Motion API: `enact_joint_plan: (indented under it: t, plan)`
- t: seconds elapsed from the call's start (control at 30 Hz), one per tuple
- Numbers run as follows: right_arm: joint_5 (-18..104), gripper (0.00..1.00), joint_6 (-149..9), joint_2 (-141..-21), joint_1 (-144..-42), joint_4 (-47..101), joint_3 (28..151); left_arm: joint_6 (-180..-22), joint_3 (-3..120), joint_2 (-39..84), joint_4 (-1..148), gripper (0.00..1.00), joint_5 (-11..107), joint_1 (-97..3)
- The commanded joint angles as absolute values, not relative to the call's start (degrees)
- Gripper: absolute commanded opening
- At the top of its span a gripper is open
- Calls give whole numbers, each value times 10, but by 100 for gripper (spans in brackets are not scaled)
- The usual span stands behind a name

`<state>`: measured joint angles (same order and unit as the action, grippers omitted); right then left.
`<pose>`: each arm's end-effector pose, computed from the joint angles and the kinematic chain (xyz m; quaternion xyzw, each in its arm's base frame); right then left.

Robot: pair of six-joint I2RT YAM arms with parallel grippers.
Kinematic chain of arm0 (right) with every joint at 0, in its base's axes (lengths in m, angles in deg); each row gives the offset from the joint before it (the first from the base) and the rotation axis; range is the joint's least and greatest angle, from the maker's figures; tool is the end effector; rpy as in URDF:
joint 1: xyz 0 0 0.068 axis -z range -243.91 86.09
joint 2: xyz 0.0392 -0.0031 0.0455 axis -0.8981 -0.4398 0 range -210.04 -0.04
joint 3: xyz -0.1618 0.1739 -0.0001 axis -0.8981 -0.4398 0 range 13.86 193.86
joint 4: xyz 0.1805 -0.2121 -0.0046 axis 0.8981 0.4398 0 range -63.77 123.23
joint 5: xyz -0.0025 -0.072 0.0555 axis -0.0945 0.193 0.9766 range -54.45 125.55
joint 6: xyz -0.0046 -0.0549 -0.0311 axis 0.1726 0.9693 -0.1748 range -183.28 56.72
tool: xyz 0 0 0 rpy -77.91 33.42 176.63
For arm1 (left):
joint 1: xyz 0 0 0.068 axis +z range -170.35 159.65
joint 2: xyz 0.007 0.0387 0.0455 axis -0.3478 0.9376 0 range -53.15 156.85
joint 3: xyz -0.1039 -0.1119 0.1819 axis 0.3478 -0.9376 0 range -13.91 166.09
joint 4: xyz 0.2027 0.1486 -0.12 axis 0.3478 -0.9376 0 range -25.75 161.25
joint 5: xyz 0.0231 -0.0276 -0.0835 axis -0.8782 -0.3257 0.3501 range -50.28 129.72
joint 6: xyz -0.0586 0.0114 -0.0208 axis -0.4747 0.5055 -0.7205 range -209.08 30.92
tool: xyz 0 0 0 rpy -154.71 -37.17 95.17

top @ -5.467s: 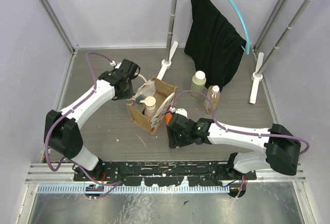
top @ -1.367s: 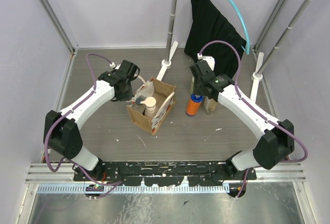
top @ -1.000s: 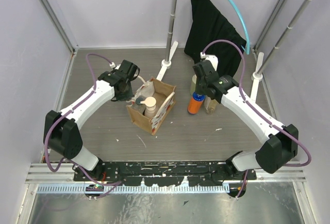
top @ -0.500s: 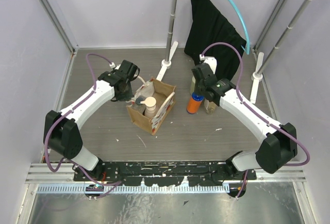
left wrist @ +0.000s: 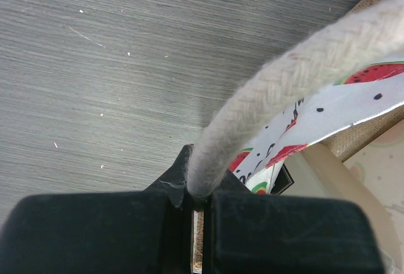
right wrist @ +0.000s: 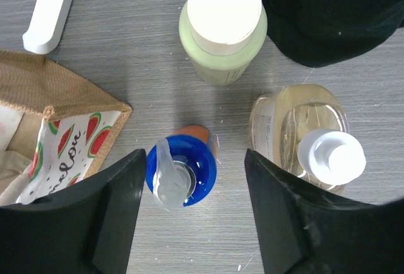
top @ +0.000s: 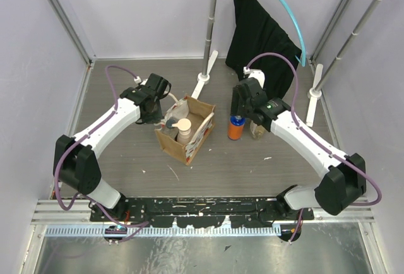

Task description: Take the personal care products out of the canvas bag

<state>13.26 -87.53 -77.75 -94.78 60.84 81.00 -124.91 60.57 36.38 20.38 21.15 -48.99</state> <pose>0.2887 0.1510 0.2620 0.0212 0.9098 0.0147 0.4142 0.3031 -0.1478 0.2208 -0.0941 0.9612 0.0237 0.2582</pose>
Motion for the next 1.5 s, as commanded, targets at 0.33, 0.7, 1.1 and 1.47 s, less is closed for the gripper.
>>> enact_joint_plan:
  t: [0.33,0.7,1.1,1.47]
  plan:
    - [224,65,-829,-754,-1048,574,939,-1247,601,358,176,0,215,-492]
    - [377,64,-807,-865,-1118,569,1010,-1245,606,345,162,0,204,-492]
    - [486,67,-721,-863,-1133,541,937,-1249,609,352,169,0,220,-492]
    - [481,74,-670,-868,-1132,476,884,-1248,614,356,166,0,221,-492]
